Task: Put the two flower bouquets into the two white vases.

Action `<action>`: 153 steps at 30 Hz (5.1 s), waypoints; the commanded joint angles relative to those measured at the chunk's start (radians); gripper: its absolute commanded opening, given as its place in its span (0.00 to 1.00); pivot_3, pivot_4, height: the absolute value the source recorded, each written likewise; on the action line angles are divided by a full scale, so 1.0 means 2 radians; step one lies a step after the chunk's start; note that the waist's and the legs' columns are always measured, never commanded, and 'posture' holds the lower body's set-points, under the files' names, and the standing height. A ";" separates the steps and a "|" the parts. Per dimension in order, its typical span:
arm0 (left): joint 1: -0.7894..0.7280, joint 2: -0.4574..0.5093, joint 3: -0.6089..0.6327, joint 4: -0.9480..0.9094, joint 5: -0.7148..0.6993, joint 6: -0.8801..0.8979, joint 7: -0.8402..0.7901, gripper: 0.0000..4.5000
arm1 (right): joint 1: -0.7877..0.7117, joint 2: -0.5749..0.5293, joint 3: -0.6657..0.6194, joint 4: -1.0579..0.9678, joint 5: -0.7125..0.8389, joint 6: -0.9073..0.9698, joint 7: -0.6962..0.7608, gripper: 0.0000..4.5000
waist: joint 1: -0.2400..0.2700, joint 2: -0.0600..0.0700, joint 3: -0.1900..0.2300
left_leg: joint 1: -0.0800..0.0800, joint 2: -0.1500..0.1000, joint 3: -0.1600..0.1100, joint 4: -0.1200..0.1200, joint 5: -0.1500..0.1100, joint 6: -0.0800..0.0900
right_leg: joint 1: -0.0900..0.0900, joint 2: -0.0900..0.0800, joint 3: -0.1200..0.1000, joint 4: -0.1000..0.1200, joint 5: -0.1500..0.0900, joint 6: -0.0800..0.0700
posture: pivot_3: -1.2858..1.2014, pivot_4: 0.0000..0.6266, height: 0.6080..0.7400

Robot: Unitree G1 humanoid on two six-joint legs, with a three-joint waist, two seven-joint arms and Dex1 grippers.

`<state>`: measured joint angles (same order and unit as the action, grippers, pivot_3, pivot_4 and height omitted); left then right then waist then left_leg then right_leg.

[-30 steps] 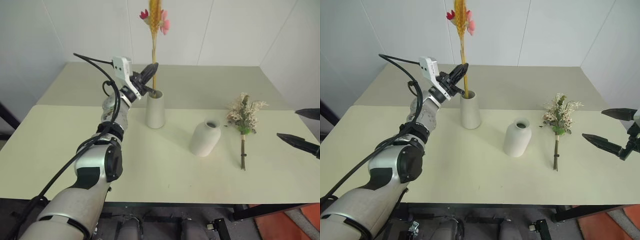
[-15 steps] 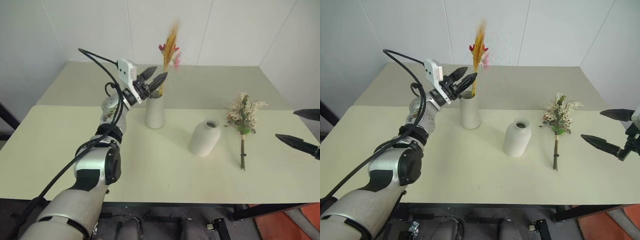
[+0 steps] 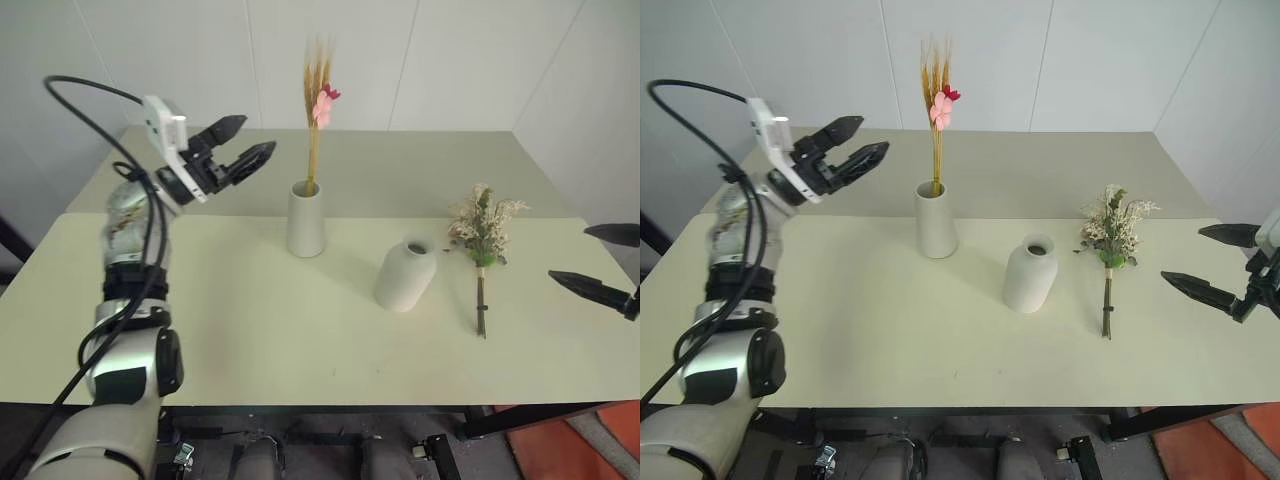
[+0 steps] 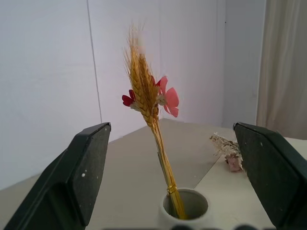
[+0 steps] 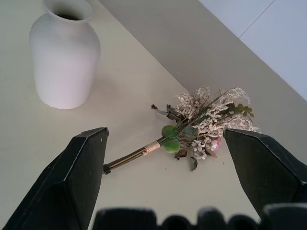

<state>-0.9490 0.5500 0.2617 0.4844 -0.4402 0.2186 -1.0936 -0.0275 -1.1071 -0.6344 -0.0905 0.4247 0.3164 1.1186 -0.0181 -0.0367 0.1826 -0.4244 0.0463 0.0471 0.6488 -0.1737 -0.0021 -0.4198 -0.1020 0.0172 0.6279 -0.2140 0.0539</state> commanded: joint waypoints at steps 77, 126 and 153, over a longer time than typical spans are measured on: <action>0.186 0.232 -0.026 -0.257 -0.089 0.057 -0.208 1.00 | -0.268 0.336 0.091 -0.088 0.202 0.029 -0.225 0.04 | -0.001 0.001 0.000 | 0.000 0.004 0.000 -0.001 0.000 0.000 | -0.002 0.004 0.000 0.000 0.003 -0.007 | 0.52 0.24 1.00; 0.213 0.239 -0.006 -0.277 -0.100 0.058 -0.173 1.00 | -0.108 0.307 0.172 -0.068 0.118 -0.062 -0.131 1.00 | 0.003 0.001 0.000 | 0.000 0.004 0.000 -0.002 0.000 0.000 | -0.002 0.004 0.000 0.000 0.002 -0.007 | 0.52 0.24 1.00; 0.355 0.259 0.120 -0.352 -0.126 0.097 -0.143 1.00 | -0.060 -0.007 -0.005 0.146 0.130 -0.066 0.148 1.00 | 0.000 0.001 0.000 | 0.001 0.004 0.001 -0.002 0.000 0.000 | -0.001 0.004 0.001 0.000 -0.001 -0.008 | 0.52 0.24 1.00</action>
<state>-0.2502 1.0425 0.4420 -0.1849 -0.6715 0.4017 -1.3871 -0.1174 -1.0821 -0.6094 0.1812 0.6865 0.2113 1.3813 -0.0184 -0.0356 0.1824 -0.4220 0.0549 0.0491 0.6450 -0.1740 -0.0017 -0.4226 -0.0939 0.0185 0.6270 -0.2166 0.0382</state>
